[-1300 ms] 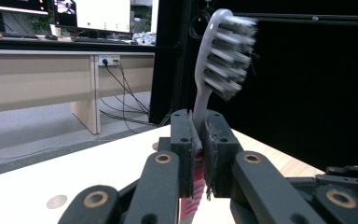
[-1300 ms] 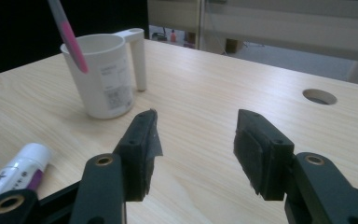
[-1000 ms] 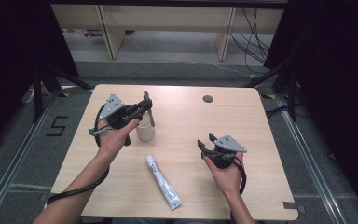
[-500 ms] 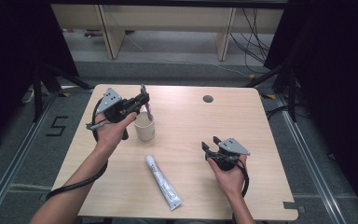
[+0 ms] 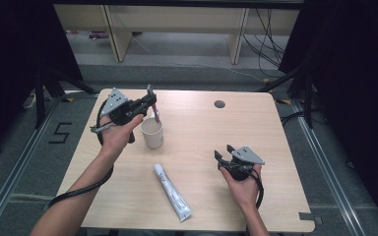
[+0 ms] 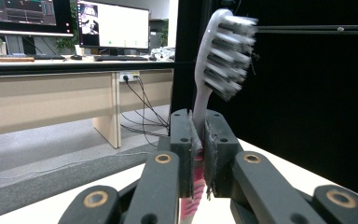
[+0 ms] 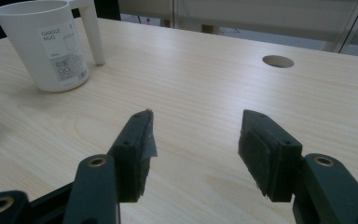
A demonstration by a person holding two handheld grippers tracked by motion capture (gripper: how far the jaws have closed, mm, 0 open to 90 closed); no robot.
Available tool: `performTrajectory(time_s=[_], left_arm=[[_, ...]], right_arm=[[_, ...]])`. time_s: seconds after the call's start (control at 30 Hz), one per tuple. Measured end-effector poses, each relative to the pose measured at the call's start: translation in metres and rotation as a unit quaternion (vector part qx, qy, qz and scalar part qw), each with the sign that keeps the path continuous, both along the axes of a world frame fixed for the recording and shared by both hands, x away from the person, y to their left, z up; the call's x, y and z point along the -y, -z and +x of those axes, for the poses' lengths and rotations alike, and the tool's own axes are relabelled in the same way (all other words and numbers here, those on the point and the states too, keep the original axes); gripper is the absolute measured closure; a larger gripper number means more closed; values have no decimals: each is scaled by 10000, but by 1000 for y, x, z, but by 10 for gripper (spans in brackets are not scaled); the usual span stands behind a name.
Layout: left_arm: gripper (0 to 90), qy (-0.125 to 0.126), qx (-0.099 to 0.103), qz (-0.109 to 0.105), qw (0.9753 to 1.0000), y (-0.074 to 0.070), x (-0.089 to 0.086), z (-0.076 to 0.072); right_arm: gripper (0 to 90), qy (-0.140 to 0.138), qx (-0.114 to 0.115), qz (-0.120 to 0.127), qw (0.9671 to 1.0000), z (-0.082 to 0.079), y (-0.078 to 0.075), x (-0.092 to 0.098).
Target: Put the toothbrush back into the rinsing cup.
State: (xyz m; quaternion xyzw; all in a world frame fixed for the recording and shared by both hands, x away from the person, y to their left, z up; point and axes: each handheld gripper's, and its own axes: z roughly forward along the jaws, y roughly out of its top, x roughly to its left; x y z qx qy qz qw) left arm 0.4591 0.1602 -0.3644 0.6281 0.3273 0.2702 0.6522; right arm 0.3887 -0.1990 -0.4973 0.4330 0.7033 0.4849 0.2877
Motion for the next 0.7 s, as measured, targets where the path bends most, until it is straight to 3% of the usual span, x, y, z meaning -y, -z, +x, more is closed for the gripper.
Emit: performTrajectory(time_s=[0.17,0.7], left_arm=[[832,-30,16,40,10000,-1,-1,5],[832,-127,30,82,9999,-4,-1,19]], right_arm=[[452,47,-127,113,9998,-1,2,0],[452,54,-87,61,9999,-1,3,2]])
